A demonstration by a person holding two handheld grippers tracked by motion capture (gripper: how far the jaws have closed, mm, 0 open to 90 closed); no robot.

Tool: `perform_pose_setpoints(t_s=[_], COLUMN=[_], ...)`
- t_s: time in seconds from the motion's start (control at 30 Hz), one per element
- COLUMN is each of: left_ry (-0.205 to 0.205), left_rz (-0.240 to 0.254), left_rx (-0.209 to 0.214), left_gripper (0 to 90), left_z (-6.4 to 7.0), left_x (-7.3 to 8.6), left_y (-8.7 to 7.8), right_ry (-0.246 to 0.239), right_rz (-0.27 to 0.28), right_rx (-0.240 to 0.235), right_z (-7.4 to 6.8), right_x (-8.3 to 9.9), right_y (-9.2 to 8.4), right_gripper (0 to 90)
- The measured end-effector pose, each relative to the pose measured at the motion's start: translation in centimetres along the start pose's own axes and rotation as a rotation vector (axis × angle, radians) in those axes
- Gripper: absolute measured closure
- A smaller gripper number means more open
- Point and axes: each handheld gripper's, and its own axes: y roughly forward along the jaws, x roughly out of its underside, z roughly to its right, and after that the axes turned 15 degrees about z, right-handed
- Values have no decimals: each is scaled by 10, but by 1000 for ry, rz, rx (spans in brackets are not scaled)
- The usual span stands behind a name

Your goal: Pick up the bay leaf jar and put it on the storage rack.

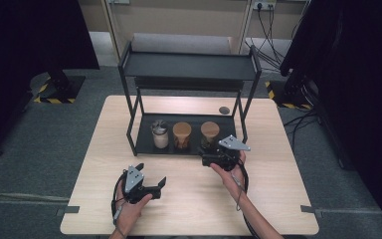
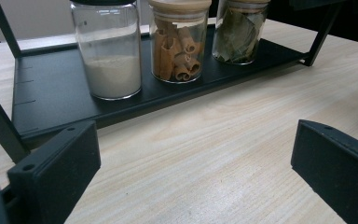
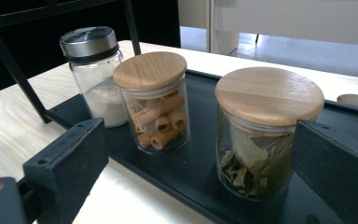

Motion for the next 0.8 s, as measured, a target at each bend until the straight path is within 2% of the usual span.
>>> perform_pose_setpoints(t_s=[0.33, 0.4, 0.8], left_ry=[2, 3, 2], left_rz=[0, 0, 0], left_rx=[-1, 0, 3], left_gripper=[9, 9, 9], left_z=[0, 0, 0], left_x=[0, 0, 0], left_y=[0, 0, 0], right_ry=[8, -4, -3], right_rz=[2, 1, -3], right_rx=[-14, -18, -15], right_z=[-1, -2, -2], right_x=[4, 4, 9], right_y=[-7, -7, -16], right_gripper=[50, 50, 50])
